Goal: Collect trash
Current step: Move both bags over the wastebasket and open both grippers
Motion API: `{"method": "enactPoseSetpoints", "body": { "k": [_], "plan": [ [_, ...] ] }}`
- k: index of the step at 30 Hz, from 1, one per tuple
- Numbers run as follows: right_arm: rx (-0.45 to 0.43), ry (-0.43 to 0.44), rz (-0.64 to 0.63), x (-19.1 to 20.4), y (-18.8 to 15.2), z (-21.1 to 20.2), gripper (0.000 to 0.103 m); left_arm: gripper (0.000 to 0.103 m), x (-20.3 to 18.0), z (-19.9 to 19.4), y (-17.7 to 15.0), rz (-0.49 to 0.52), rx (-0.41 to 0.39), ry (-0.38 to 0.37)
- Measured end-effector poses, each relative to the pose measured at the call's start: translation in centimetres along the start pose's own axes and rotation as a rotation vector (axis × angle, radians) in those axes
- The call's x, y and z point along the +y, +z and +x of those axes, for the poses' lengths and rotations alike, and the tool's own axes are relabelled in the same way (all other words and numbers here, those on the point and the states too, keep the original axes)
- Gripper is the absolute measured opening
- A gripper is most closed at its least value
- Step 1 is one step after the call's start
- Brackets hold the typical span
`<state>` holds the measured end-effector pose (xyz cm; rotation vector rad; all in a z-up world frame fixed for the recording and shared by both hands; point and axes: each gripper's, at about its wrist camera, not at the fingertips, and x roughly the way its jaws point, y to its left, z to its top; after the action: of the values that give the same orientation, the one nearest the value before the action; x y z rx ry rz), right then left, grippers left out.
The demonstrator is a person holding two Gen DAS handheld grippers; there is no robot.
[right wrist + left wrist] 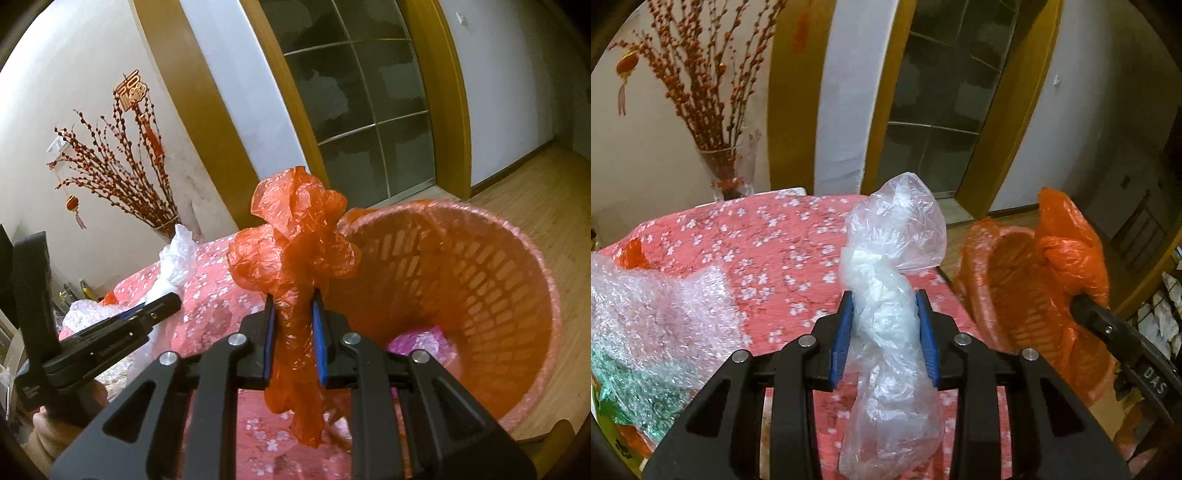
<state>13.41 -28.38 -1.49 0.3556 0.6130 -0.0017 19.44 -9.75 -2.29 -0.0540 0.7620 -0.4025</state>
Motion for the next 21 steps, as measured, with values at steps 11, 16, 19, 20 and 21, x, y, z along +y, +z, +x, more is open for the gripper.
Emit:
{"method": "enactPoseSetpoints", "body": {
  "k": [11, 16, 19, 20, 21],
  "plan": [
    [-0.056, -0.056, 0.037, -3.4, 1.2, -2.7, 0.018, 0.034, -4.7, -0.6, -0.1, 0.046, 0.003, -0.102],
    [-0.075, -0.080, 0.058, -5.0, 1.6, -3.5, 0.018, 0.034, -6.3, -0.5, 0.2, 0.070, 0.004, -0.140],
    [-0.086, -0.096, 0.069, -5.9, 1.9, -3.9, 0.018, 0.034, -7.1, 0.1, 0.5, 0.091, 0.005, -0.160],
    [-0.089, -0.100, 0.072, -6.2, 2.0, -4.0, 0.018, 0.034, -7.5, 0.1, 0.5, 0.097, 0.005, -0.166],
    [-0.093, -0.105, 0.076, -6.4, 2.1, -4.1, 0.018, 0.034, -7.9, 0.2, 0.5, 0.104, 0.005, -0.173]
  ]
}}
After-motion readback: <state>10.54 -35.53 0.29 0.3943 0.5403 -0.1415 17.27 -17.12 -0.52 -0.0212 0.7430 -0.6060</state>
